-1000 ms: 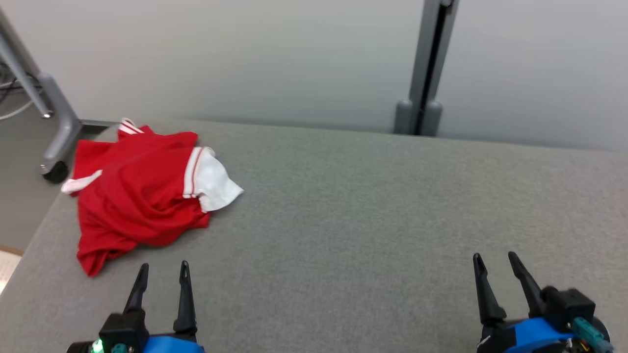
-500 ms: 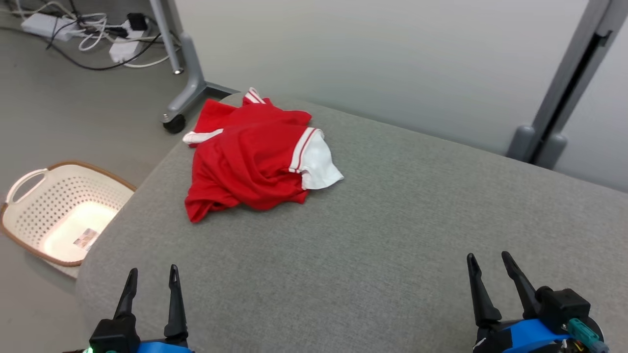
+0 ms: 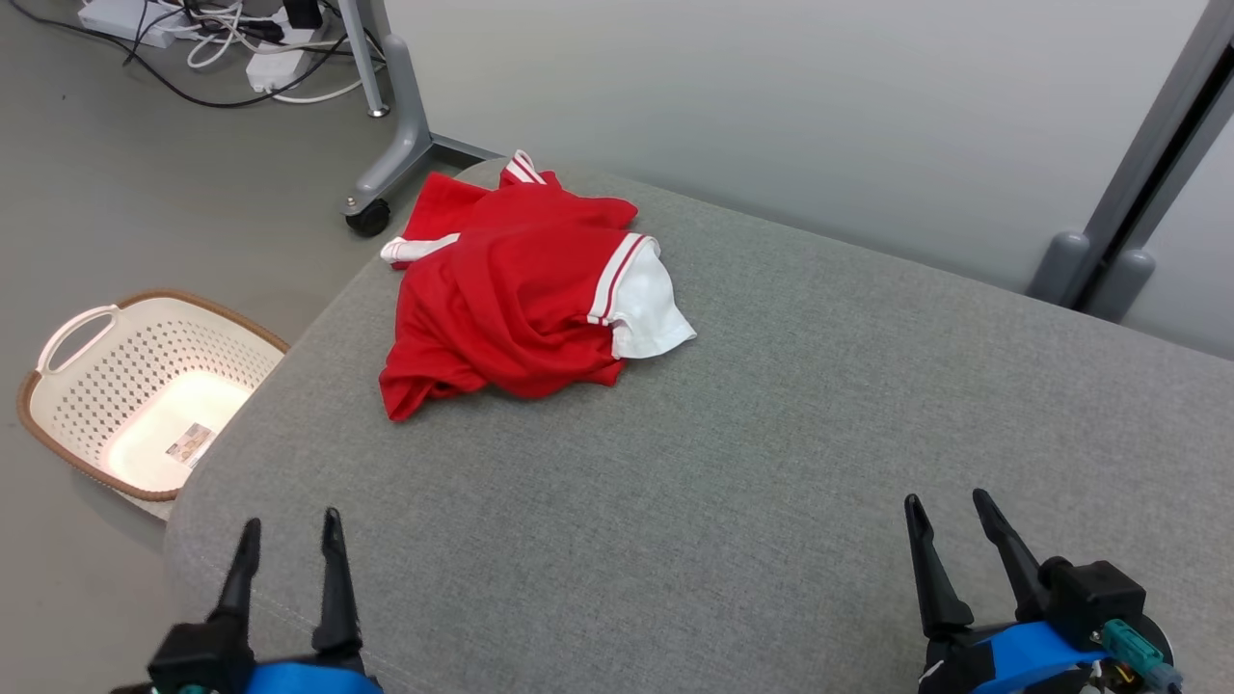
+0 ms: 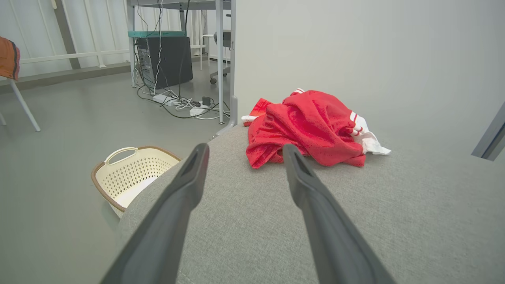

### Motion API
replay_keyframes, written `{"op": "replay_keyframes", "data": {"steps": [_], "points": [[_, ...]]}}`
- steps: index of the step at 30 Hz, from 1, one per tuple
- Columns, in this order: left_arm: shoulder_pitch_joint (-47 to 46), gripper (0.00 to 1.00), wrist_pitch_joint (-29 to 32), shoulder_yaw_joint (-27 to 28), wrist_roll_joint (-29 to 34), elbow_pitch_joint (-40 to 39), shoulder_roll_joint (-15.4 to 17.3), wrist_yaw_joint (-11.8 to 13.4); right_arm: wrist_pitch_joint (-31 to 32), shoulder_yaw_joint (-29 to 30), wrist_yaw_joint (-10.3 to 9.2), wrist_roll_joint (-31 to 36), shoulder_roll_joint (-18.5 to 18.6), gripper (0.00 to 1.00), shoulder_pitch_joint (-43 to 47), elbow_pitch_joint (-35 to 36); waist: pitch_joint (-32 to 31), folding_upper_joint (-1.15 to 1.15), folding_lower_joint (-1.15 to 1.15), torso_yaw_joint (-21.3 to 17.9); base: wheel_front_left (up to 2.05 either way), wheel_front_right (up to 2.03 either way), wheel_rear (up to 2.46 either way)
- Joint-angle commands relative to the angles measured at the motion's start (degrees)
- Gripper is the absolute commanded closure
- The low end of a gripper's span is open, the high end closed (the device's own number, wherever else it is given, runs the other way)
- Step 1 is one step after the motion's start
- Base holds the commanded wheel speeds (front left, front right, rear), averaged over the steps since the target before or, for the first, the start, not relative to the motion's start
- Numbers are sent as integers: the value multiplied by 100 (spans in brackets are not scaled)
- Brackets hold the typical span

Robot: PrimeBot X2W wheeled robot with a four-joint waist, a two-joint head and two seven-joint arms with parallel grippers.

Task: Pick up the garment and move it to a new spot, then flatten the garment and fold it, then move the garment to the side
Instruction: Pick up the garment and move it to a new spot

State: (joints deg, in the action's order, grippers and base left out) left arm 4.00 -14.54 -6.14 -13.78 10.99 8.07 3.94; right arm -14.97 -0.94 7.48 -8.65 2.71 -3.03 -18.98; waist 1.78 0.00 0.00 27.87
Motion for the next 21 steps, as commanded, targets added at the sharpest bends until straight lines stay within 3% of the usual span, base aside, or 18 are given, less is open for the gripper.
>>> {"op": "replay_keyframes", "data": {"steps": [1,4,8,11,16,21], "points": [[-148,0,37,80,-90,-83,44,-31,-20,-4,3,24,32,0,3,5,-1,0,0,-31,0,0,0],[-368,0,329,219,-357,-560,77,-96,-19,57,3,36,33,0,27,47,71,0,0,-112,0,0,0],[-899,0,1160,484,-890,-1261,275,-234,-1,118,3,82,30,0,-50,158,281,0,0,-253,0,0,0],[-1478,0,1873,679,-1210,-1455,648,-380,32,136,3,175,31,0,-152,294,542,0,0,-405,0,0,0],[-2513,0,2800,946,-1507,-992,1287,-481,153,191,3,359,30,0,-316,563,1112,0,0,-722,0,0,0],[-3155,0,3204,1183,-1681,-264,1696,-477,216,251,3,521,31,0,-527,935,1767,0,0,-1199,0,0,0]]}}
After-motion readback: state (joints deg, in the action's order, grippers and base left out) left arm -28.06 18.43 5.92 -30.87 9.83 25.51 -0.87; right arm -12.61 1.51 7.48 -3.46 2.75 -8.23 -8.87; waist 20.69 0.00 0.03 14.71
